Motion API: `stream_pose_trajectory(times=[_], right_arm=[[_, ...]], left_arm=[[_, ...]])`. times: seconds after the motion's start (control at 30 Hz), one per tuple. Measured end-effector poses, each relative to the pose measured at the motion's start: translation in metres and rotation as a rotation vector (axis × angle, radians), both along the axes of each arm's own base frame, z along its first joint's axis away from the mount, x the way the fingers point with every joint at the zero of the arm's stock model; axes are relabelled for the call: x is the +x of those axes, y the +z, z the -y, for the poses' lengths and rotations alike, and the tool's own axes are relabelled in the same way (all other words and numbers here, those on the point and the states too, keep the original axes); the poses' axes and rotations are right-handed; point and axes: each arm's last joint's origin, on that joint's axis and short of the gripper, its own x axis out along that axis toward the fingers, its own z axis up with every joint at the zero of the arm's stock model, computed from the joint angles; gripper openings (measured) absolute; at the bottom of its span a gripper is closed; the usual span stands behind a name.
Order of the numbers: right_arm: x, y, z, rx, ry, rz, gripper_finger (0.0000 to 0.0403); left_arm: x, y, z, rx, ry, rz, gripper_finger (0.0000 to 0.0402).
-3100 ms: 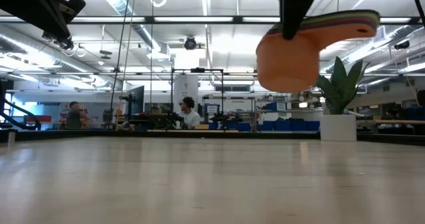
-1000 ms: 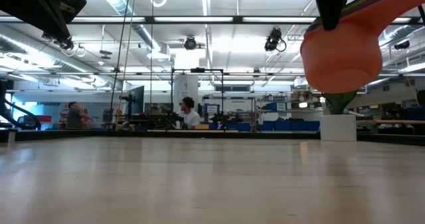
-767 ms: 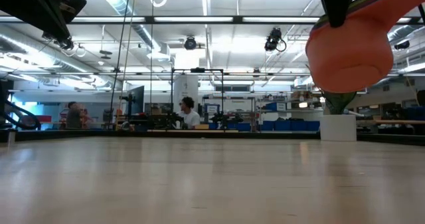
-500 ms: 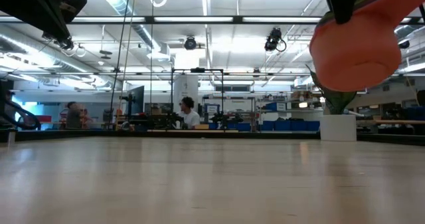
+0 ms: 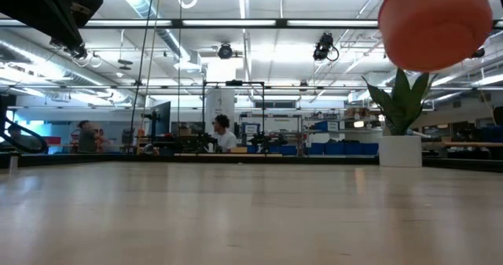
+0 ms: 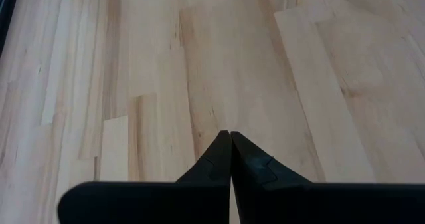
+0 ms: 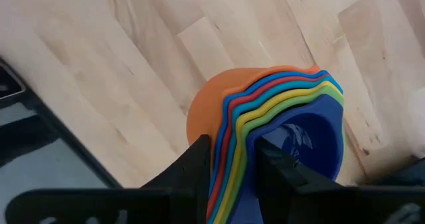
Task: Nest measuring cups in basket
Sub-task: Put the nested measuring cups into the transparent bin
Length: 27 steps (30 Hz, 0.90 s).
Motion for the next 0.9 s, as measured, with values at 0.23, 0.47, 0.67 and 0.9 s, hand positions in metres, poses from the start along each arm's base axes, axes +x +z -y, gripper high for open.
stream_pose_trajectory(times=[0.23, 0.47, 0.67, 0.9], right_arm=[[-0.016, 0.016, -0.008, 0.033, 0.002, 0.037, 0.0098], [-0.027, 0.017, -0.024, 0.087, 0.041, 0.011, 0.0097], [-0.035, 0.017, -0.036, 0.099, 0.052, 0.001, 0.0097], [-0.046, 0.017, -0.05, 0.099, 0.052, -0.001, 0.0097]], left_arm=[[0.0, 0.0, 0.0, 0.0, 0.0, 0.0, 0.0007], [0.0, 0.0, 0.0, -0.001, 0.0, 0.0, 0.0007], [0.0, 0.0, 0.0, -0.005, 0.005, 0.001, 0.0007], [0.0, 0.0, 0.0, -0.006, 0.006, 0.001, 0.0007]])
